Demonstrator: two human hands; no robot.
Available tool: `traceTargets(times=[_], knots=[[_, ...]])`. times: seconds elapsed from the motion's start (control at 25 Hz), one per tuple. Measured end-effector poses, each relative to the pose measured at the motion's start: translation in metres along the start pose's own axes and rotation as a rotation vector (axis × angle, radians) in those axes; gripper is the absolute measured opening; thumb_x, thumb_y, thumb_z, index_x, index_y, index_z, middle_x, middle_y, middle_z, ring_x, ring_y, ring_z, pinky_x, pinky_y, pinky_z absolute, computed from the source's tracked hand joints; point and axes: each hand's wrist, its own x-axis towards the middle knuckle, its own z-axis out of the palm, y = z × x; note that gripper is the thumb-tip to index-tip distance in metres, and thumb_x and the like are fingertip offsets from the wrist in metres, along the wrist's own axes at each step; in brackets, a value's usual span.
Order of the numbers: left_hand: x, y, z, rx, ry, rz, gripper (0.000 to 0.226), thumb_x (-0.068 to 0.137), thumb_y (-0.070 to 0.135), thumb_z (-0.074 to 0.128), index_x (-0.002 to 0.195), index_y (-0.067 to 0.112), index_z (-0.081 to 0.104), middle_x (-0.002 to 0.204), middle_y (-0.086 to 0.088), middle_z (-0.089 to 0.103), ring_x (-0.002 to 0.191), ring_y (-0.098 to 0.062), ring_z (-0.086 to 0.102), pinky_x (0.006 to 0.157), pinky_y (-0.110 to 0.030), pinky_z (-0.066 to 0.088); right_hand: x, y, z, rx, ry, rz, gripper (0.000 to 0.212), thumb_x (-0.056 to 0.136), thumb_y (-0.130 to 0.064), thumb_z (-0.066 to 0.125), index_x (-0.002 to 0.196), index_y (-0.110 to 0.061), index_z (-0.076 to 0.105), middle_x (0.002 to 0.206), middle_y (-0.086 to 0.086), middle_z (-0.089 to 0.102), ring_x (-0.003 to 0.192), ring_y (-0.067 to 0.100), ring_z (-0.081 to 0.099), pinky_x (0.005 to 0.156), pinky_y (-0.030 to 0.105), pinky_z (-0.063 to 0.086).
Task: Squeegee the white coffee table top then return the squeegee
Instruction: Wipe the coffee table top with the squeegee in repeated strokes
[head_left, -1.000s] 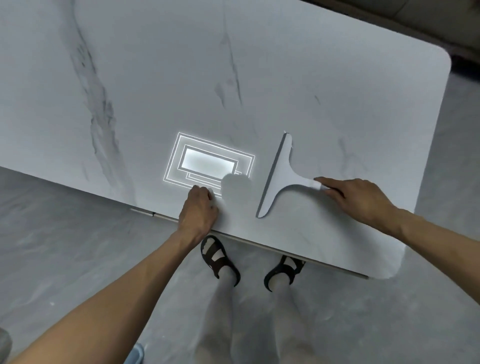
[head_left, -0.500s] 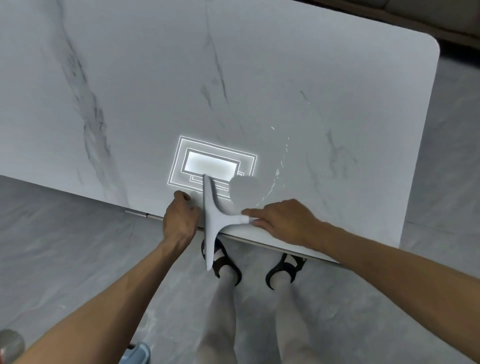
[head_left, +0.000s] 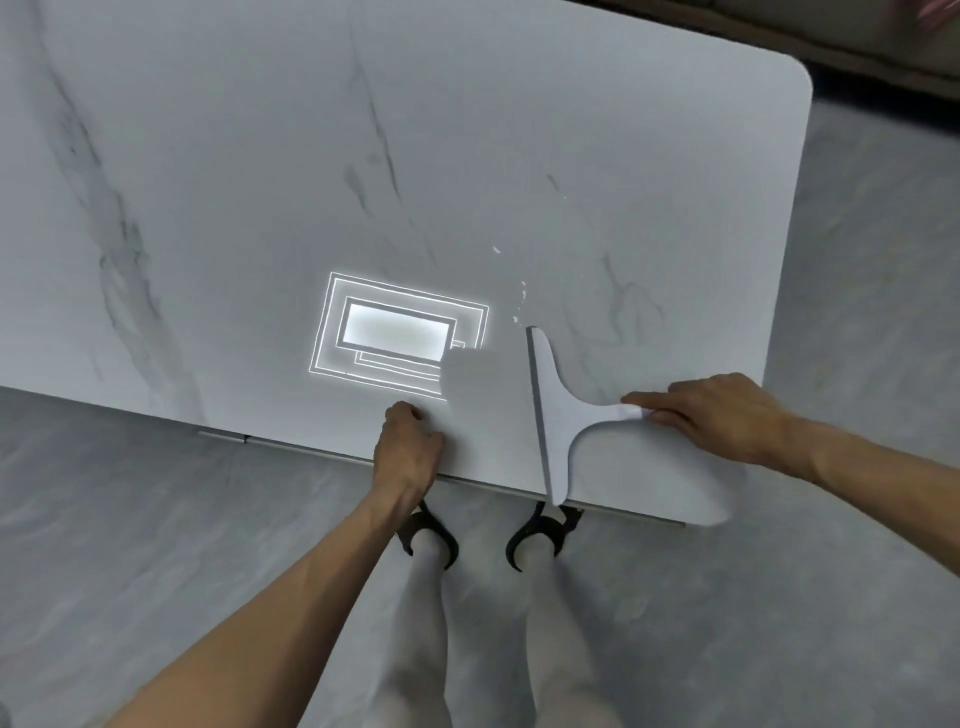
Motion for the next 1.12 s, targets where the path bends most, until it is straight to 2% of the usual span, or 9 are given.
traceTargets(times=[0.16, 0.36, 0.48, 0.68, 0.8, 0.92, 0.96, 1.04, 1.12], knots=[[0.0, 0.012, 0.005, 0.021, 0.035, 0.01, 0.034, 0.084, 0.018, 0.053, 0.117, 0.013, 0.047, 0.114, -0.007, 0.058, 0.089, -0.025, 0.054, 0.074, -0.031, 0.039, -0.023, 0.016, -0.014, -0.052, 0.044, -0.004, 0.062, 0.088, -0.063, -0.005, 0.136, -0.06, 0.033, 0.08, -0.015, 0.058, 0.073, 0.011, 0.061, 0.058, 0.025, 0.041], [-0.007, 0.012, 0.009, 0.056, 0.059, 0.049, 0.027, 0.085, 0.015, 0.048, 0.112, 0.015, 0.046, 0.101, -0.007, 0.062, 0.083, -0.028, 0.057, 0.071, -0.034, 0.044, 0.013, -0.064, 0.012, 0.013, 0.014, -0.297, 0.042, 0.1, -0.052, 0.024, 0.14, -0.05, 0.039, 0.088, -0.004, 0.062, 0.076, 0.021, 0.062, 0.056, 0.029, 0.035], [-0.008, 0.014, 0.013, 0.051, 0.058, 0.007, 0.015, 0.087, 0.016, 0.046, 0.101, 0.015, 0.044, 0.095, -0.006, 0.061, 0.081, -0.029, 0.058, 0.068, -0.035, 0.046, 0.036, -0.09, 0.025, 0.034, -0.05, -0.314, 0.039, 0.101, -0.048, 0.031, 0.139, -0.048, 0.042, 0.091, -0.001, 0.063, 0.079, 0.022, 0.061, 0.059, 0.027, 0.029], [-0.012, 0.027, 0.04, 0.314, 0.03, 0.126, 0.028, 0.087, -0.004, 0.044, 0.114, -0.001, 0.049, 0.12, -0.021, 0.047, 0.107, -0.038, 0.048, 0.086, -0.046, 0.046, 0.009, -0.015, 0.022, 0.042, -0.062, -0.216, 0.037, 0.101, -0.049, 0.028, 0.135, -0.051, 0.044, 0.096, -0.002, 0.065, 0.088, 0.021, 0.064, 0.068, 0.031, 0.043], [-0.016, 0.034, 0.046, 0.2, 0.061, 0.074, 0.037, 0.088, -0.008, 0.04, 0.12, 0.0, 0.056, 0.13, -0.024, 0.045, 0.116, -0.041, 0.052, 0.093, -0.047, 0.05, -0.02, 0.042, 0.012, -0.003, -0.065, -0.108, 0.037, 0.1, -0.051, 0.024, 0.133, -0.054, 0.041, 0.1, -0.004, 0.065, 0.095, 0.018, 0.064, 0.072, 0.031, 0.044], [-0.011, 0.038, 0.044, 0.313, 0.066, 0.261, 0.066, 0.083, -0.022, 0.017, 0.075, 0.005, 0.078, 0.08, -0.011, 0.071, 0.067, -0.03, 0.073, 0.05, -0.027, 0.057, -0.038, 0.081, 0.001, -0.061, -0.035, -0.018, 0.037, 0.099, -0.053, 0.022, 0.13, -0.056, 0.042, 0.096, -0.009, 0.065, 0.092, 0.015, 0.065, 0.062, 0.027, 0.038], [-0.013, 0.045, 0.041, 0.367, 0.136, 0.287, 0.061, 0.083, -0.019, 0.025, 0.064, 0.005, 0.077, 0.069, -0.007, 0.07, 0.055, -0.026, 0.07, 0.042, -0.025, 0.054, -0.042, 0.089, -0.005, -0.087, -0.026, -0.006, 0.036, 0.098, -0.053, 0.022, 0.128, -0.057, 0.043, 0.093, -0.01, 0.065, 0.088, 0.013, 0.065, 0.059, 0.027, 0.038], [-0.021, 0.053, 0.026, 0.05, -0.029, 0.031, 0.027, 0.082, -0.005, 0.051, 0.083, 0.009, 0.075, 0.083, -0.01, 0.069, 0.069, -0.028, 0.07, 0.056, -0.029, 0.057, -0.048, 0.098, -0.019, -0.116, -0.011, -0.002, 0.035, 0.096, -0.054, 0.022, 0.124, -0.057, 0.044, 0.086, -0.014, 0.064, 0.077, 0.011, 0.063, 0.054, 0.027, 0.039], [-0.02, 0.047, 0.023, 0.032, 0.057, -0.03, 0.024, 0.089, 0.004, 0.046, 0.109, 0.007, 0.059, 0.103, -0.019, 0.063, 0.092, -0.038, 0.063, 0.077, -0.039, 0.052, -0.043, 0.088, -0.031, -0.131, 0.004, -0.046, 0.038, 0.094, -0.056, 0.019, 0.123, -0.059, 0.043, 0.074, -0.016, 0.056, 0.063, 0.008, 0.053, 0.049, 0.024, 0.034]])
